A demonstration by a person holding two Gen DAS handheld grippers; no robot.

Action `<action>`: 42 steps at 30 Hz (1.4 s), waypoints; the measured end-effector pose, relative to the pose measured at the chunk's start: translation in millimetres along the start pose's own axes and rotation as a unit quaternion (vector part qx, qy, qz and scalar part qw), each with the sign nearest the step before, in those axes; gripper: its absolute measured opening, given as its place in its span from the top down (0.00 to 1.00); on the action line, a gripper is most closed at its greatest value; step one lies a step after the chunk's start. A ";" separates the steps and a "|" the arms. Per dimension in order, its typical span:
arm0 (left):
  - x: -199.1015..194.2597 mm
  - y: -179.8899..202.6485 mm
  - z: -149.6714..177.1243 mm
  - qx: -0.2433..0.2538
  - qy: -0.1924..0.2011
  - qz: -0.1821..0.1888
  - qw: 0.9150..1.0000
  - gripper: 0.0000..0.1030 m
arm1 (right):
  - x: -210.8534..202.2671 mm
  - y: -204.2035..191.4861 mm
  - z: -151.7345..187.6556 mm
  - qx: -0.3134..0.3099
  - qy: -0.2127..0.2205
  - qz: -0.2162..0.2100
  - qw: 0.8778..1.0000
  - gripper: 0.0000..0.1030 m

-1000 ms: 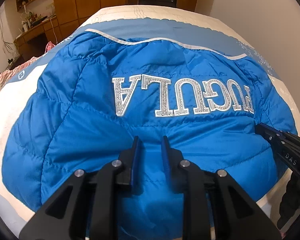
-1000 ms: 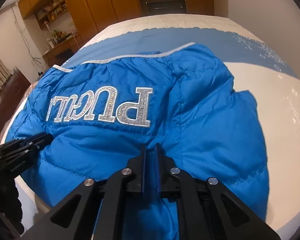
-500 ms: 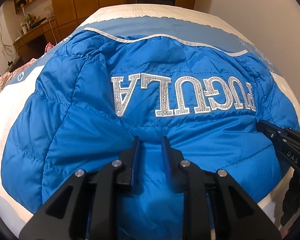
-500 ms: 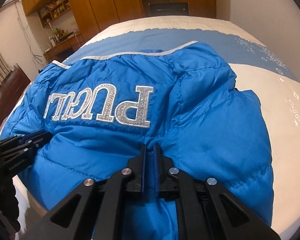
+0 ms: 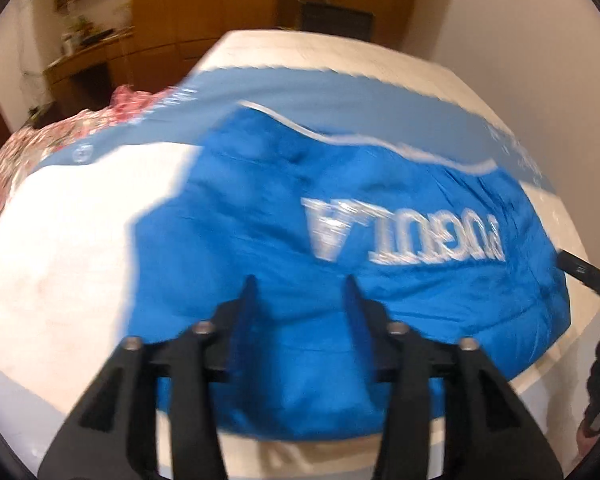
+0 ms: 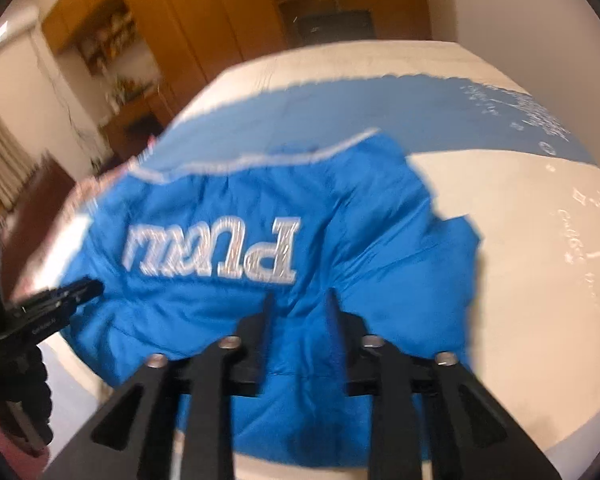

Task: Fold large clothes
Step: 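Grasp the jacket side panel with both grippers together, then lift the held side panel with both grippers and fold it over the back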

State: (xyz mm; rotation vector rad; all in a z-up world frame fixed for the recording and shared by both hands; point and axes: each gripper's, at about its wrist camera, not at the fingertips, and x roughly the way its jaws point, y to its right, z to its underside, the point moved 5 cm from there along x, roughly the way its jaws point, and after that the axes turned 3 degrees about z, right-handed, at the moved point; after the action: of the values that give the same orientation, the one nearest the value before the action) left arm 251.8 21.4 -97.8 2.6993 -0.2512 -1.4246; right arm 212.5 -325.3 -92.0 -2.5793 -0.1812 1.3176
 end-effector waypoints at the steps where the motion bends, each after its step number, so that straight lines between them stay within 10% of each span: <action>1: -6.3 -17.4 -4.7 -0.012 0.001 -0.008 1.000 0.47 | -9.2 11.5 -6.0 0.016 0.006 -0.002 1.000 0.50; 11: 22.2 -115.4 -13.1 -0.119 -0.055 0.045 0.990 0.24 | -0.7 102.5 -23.2 0.129 -0.056 -0.055 0.988 0.21; 20: 65.5 -125.2 -11.9 -0.138 -0.080 0.089 0.983 0.13 | 71.0 106.9 -3.6 0.152 -0.152 -0.120 0.969 0.20; 27: 92.2 -119.9 -22.9 -0.135 -0.092 0.121 0.979 0.12 | 86.0 96.8 -9.6 0.135 -0.146 -0.132 0.971 0.16; 29: 96.0 -114.1 -25.5 -0.132 -0.096 0.121 0.979 0.19 | 89.8 90.4 -10.3 0.122 -0.146 -0.129 0.973 0.24; 31: 95.1 -103.5 -28.9 -0.126 -0.096 0.144 0.977 0.57 | 91.1 87.6 -11.4 0.120 -0.144 -0.130 0.974 0.37; 34: 85.3 -92.7 -31.4 -0.127 -0.088 0.145 0.977 0.80 | 87.5 86.5 -12.4 0.136 -0.143 -0.148 0.969 0.61; 42: 3.8 -65.6 -40.1 -0.104 -0.023 0.154 0.982 0.88 | 19.1 64.0 -25.2 0.122 -0.097 -0.197 0.968 0.80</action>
State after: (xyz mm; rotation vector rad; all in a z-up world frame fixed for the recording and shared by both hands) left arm 294.1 84.9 -87.8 2.3419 -0.4717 -1.3390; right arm 244.3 -386.7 -109.7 -2.0738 -0.5039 1.3394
